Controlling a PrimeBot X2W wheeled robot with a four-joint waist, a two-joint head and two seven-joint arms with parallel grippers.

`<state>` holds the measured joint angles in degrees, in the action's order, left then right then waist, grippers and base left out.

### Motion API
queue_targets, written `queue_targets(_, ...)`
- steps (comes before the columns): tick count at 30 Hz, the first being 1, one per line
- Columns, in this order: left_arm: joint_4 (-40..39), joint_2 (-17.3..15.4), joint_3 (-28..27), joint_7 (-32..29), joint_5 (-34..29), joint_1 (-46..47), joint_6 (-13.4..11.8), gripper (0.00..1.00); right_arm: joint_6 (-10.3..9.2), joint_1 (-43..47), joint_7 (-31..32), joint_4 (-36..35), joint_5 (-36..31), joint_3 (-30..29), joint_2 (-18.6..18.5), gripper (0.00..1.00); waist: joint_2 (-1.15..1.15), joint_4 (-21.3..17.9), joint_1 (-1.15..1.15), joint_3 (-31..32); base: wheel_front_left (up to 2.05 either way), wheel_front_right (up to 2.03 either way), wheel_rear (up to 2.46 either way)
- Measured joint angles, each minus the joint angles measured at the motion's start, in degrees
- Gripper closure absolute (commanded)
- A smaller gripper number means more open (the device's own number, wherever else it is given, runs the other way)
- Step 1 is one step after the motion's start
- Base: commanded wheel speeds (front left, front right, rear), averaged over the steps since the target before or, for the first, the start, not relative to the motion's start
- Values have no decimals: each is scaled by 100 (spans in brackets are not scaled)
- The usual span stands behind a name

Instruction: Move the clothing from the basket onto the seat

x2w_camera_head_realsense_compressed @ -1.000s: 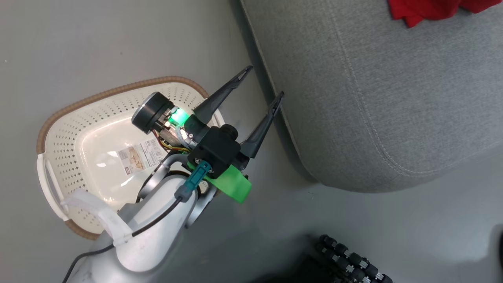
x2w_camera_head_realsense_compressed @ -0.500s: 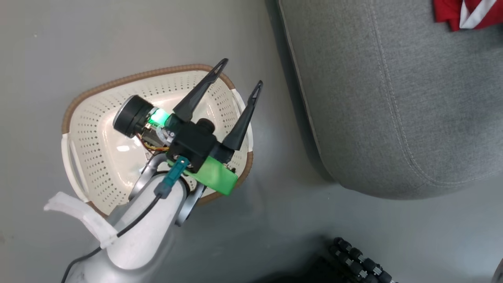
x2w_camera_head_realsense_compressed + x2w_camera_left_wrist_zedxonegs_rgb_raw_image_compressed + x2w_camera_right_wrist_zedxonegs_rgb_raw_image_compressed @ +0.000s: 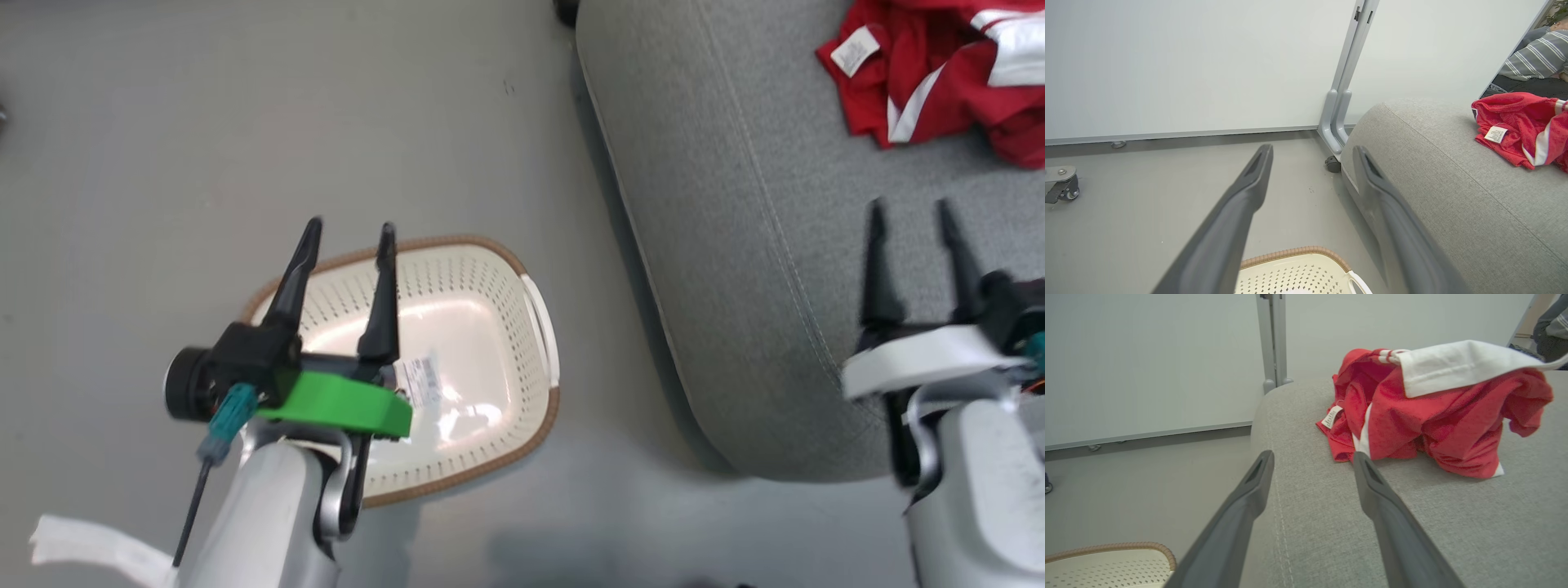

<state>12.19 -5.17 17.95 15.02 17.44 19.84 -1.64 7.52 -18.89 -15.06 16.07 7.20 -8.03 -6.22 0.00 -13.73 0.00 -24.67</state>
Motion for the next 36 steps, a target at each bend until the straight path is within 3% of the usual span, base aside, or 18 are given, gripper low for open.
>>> queue_targets(4, -172, 126, -622, 11, -164, -611, 43, 0, 0, 478, 0, -300, 122, 739, 86, 0, 0, 154, 0, 521, 0, 0, 0)
queue_targets(10, -510, 221, -1241, 10, -425, -1581, 81, 0, 0, 1074, 1, -651, 14, 1290, 165, 0, 0, 404, 0, 1290, 0, 0, 0)
queue_targets(23, -1043, 234, -1073, 11, -728, -2572, 19, 0, 0, 2005, 0, -1266, -291, 1236, 214, 0, 0, 969, 0, 2450, 0, 0, 0)
queue_targets(36, -893, 234, -969, 11, -940, -2671, 113, 0, 0, 2096, 0, -1259, -288, 1223, 247, 0, 0, 1191, 0, 2707, 0, 0, 0)
